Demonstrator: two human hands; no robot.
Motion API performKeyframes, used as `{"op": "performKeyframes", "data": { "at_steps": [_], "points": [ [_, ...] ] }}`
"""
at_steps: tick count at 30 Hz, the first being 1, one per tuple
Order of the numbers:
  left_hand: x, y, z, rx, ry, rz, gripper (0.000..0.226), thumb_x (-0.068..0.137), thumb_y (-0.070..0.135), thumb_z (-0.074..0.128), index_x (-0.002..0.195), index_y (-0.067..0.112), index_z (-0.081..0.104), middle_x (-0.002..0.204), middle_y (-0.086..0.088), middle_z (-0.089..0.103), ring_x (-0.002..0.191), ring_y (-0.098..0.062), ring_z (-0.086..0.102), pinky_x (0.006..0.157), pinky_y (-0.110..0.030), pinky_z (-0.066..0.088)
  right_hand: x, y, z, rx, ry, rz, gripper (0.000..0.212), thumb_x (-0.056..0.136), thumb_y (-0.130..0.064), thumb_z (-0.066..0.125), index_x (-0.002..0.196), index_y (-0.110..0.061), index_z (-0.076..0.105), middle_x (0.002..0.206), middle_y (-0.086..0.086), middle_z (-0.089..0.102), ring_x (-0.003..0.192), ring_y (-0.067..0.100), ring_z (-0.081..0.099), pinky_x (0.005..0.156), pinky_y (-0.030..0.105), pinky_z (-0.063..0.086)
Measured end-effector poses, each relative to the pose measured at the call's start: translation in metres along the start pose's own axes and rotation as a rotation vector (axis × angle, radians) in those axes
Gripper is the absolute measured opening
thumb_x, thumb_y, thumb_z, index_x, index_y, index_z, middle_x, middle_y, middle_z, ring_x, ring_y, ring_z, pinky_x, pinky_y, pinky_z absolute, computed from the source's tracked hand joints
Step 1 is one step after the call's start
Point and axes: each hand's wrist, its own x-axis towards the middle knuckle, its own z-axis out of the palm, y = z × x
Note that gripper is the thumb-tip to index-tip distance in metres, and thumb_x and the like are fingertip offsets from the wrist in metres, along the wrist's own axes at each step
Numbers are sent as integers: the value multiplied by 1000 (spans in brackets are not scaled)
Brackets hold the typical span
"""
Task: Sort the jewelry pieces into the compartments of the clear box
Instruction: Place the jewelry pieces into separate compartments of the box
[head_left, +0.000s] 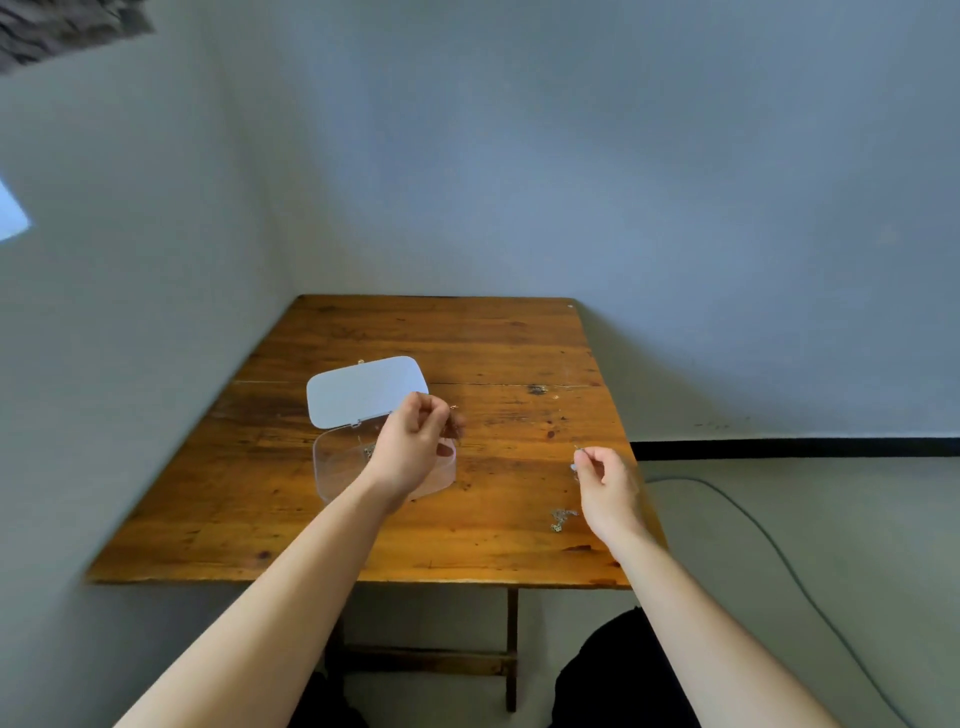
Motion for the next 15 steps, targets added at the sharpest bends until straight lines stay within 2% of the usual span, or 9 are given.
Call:
{"op": "performKeyframes", "data": {
  "at_steps": [3, 5, 6, 8, 10, 13, 15],
  "points": [
    [7, 6, -25, -15, 116, 4, 11, 102, 14, 50, 100, 7, 58, 95, -13, 72, 84, -22, 69, 72, -35, 59, -1, -12, 8, 85, 7, 13, 29, 103, -35, 50, 122, -17, 60, 113, 3, 67, 98, 15, 62, 72, 22, 46],
    [12, 0, -39, 87, 155, -6, 7, 99, 12, 55, 103, 9, 59, 95, -12, 71, 81, -20, 68, 68, -31, 56, -1, -18, 12, 121, -1, 12, 29, 103, -34, 50, 123, -14, 61, 113, 4, 68, 103, 18, 63, 78, 26, 48],
    [14, -5, -44, 167, 155, -16, 8, 97, 11, 58, 105, 10, 59, 96, -11, 71, 83, -21, 67, 70, -33, 56, -2, -21, 14, 134, -6, 5, 29, 103, -33, 51, 122, -14, 61, 112, 4, 69, 102, 17, 63, 77, 24, 48],
    [16, -18, -50, 371, 128, -19, 15, 94, 11, 63, 108, 12, 62, 99, -7, 69, 89, -21, 66, 78, -36, 58, -3, -26, 17, 147, -12, -8, 29, 103, -33, 52, 122, -13, 62, 108, 3, 70, 98, 14, 63, 71, 19, 46],
    [17, -32, -56, 567, 94, 8, 20, 91, 10, 66, 111, 13, 66, 103, -3, 69, 93, -18, 64, 80, -32, 57, -3, -31, 19, 169, -19, -17, 27, 103, -33, 52, 120, -14, 63, 104, 1, 70, 94, 12, 63, 73, 22, 50],
    [17, -48, -62, 773, 18, 60, 20, 89, 10, 68, 107, 17, 72, 102, 1, 72, 89, -13, 64, 75, -23, 53, -4, -39, 21, 213, -38, -31, 23, 102, -32, 53, 116, -16, 63, 99, -3, 71, 96, 13, 66, 84, 34, 56],
    [18, -54, -66, 878, -53, 74, 17, 90, 14, 68, 105, 19, 73, 101, 3, 73, 84, -9, 63, 68, -16, 49, -3, -44, 21, 225, -37, -46, 21, 102, -32, 54, 114, -18, 63, 96, -7, 70, 93, 11, 66, 84, 35, 57]
  ]
}}
